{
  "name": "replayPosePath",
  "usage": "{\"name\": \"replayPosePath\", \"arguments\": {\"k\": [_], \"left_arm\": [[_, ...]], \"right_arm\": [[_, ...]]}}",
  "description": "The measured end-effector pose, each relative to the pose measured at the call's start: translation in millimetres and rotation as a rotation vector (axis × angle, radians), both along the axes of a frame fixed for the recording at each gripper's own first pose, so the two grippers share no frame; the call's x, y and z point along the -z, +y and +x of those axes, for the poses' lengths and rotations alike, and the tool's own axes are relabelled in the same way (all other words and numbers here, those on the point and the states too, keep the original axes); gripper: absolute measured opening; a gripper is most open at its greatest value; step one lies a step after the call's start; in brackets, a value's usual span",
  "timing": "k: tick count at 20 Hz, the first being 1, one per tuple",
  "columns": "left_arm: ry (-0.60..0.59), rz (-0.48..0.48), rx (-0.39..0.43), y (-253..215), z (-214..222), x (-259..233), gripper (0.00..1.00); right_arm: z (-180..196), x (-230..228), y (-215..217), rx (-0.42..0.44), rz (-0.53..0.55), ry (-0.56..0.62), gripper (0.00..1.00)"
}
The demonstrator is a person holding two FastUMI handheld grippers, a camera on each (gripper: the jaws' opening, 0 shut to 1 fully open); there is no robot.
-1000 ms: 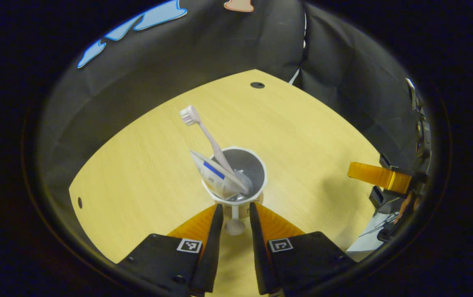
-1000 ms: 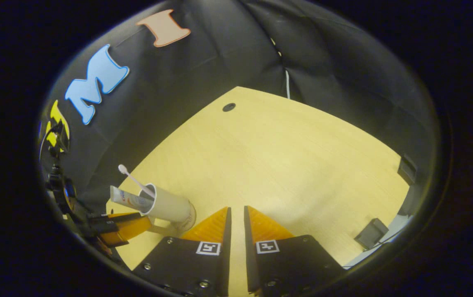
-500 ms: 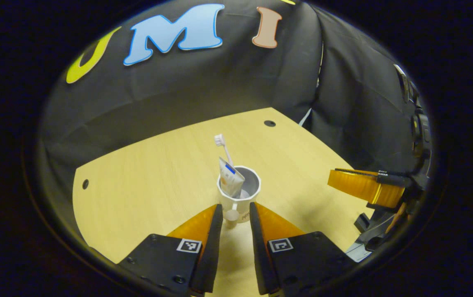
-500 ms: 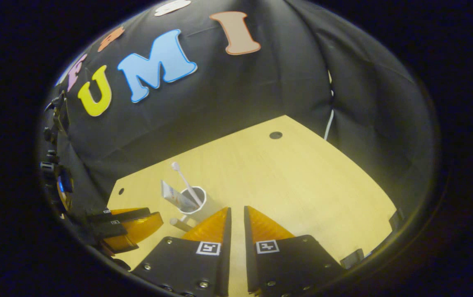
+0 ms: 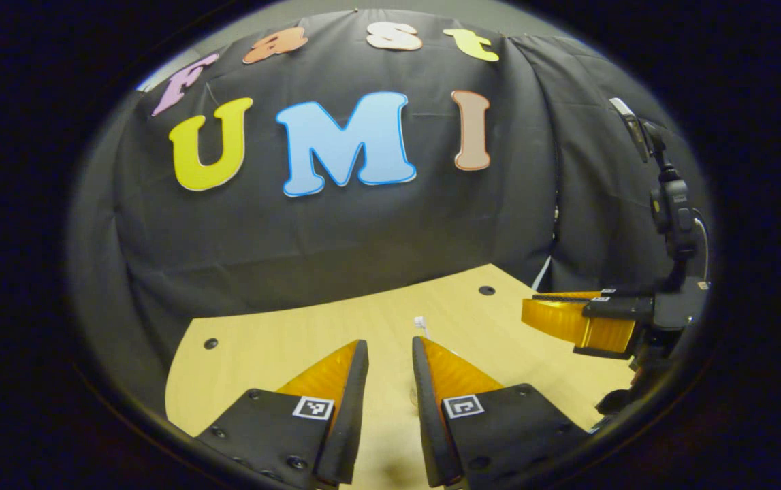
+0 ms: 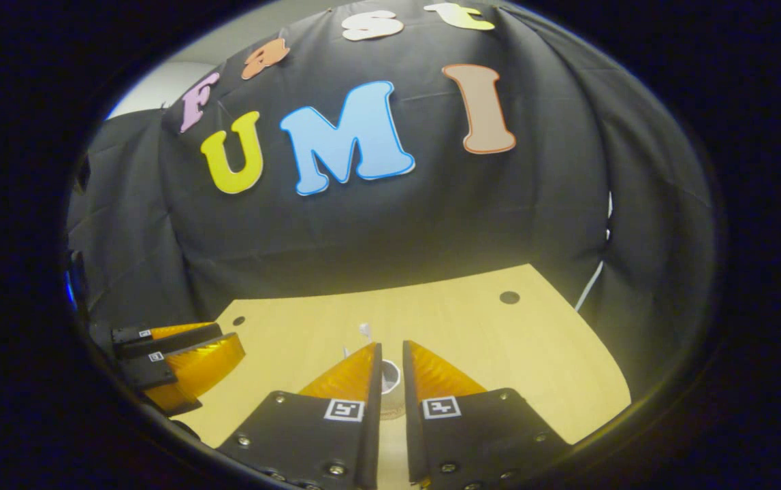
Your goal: Put the toothbrush and toothpaste on the desktop into the cup, then pick up the cup and place it on the coaster on the desktop.
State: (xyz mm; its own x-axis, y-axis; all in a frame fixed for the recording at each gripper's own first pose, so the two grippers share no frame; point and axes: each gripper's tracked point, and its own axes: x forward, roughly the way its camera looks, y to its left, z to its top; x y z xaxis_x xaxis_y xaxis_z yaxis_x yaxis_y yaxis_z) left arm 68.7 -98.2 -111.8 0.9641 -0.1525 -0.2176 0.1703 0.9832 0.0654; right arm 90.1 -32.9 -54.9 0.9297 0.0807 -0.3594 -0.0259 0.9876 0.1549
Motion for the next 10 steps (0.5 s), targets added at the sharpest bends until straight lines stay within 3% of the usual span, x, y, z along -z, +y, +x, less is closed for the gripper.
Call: {"name": "replayPosePath", "arguments": {"k": [5,9,10], "left_arm": [[-0.133,-0.088,-0.157,43.9,-17.2,-35.5,0.43],[-0.231,-0.082,-0.236,71.1,-40.0,-79.1,0.46],[-0.251,-0.084,-0.251,71.7,-45.9,-87.6,0.42]], "right_arm": [[4.0,-15.5,4.2,-0.056,-0.033,-0.031,0.17],[8.4,-39.5,3.6,-0.066,-0.044,-0.089,0.17],[9.0,-47.3,3.1,-0.06,-0.046,-0.112,0.17]]}}
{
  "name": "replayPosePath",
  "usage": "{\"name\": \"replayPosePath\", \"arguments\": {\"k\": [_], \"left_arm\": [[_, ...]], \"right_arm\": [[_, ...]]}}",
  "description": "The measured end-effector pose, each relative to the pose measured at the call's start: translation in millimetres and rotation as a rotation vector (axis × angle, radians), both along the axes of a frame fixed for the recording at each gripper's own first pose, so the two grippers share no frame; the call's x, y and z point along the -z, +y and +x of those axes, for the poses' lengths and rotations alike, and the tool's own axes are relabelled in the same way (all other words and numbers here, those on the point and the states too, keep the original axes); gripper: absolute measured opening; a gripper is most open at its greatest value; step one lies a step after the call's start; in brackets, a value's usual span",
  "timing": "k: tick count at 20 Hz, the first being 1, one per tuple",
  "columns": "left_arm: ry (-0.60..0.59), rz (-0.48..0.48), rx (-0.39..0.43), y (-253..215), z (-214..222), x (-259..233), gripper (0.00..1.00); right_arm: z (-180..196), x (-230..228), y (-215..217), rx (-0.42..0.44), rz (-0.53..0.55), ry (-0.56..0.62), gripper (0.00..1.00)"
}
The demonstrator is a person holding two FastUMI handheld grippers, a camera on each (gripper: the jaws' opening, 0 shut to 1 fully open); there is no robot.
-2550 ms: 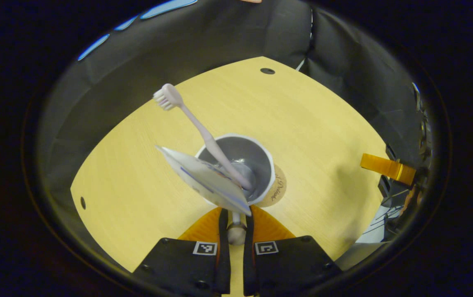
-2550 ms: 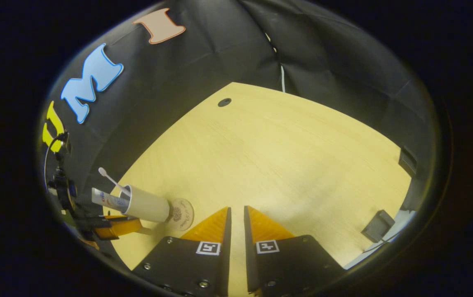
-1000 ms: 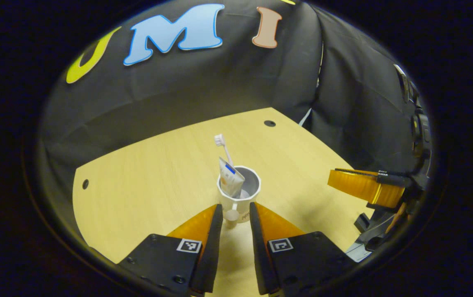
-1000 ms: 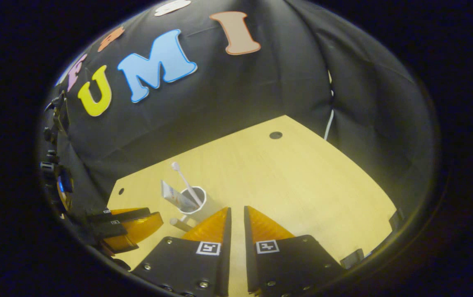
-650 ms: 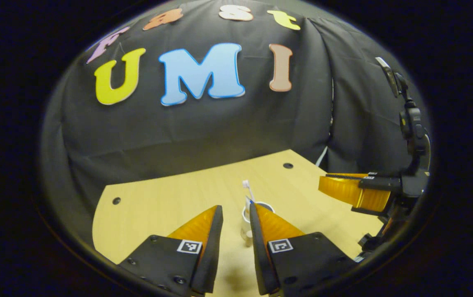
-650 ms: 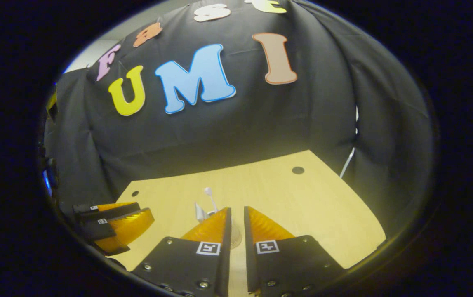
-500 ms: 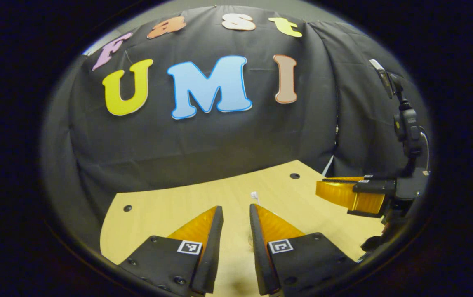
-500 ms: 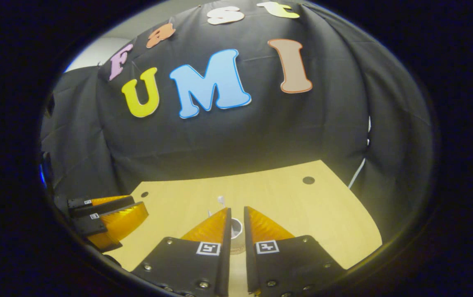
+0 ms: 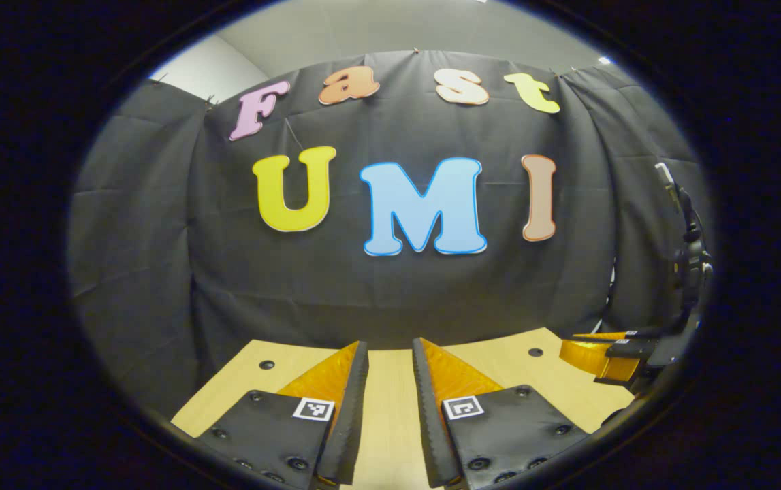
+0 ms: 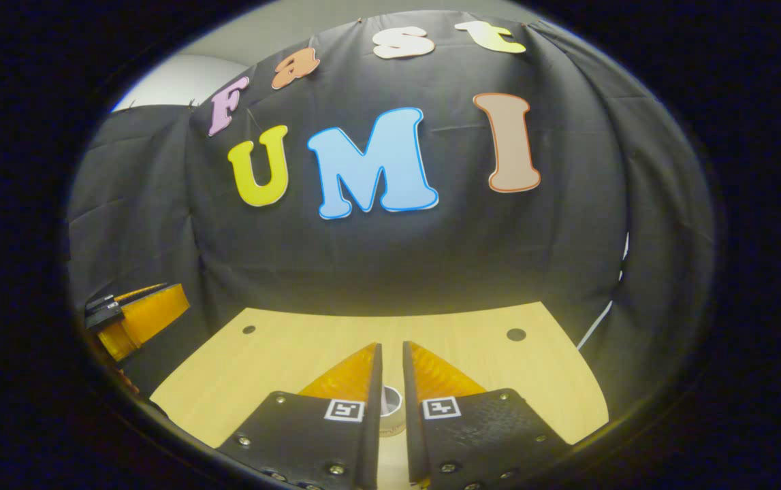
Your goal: Put the toothbrush and toothpaste on the desktop into the cup, then pick up the cup and place it on the coaster on the desktop.
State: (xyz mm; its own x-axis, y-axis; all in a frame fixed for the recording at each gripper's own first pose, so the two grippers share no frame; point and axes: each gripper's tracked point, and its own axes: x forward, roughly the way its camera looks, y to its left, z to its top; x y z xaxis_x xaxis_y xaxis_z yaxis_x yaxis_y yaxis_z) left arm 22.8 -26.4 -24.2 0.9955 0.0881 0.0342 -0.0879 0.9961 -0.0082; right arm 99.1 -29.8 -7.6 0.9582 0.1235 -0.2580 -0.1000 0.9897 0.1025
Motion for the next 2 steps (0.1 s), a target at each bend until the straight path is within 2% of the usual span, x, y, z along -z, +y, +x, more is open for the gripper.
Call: {"name": "replayPosePath", "arguments": {"k": [2], "left_arm": [[-0.068,-0.012,-0.02,-0.8,-6.2,-18.8,0.44]], "right_arm": [[-0.2,-12.3,-3.7,0.006,-0.018,-0.048,0.17]]}}
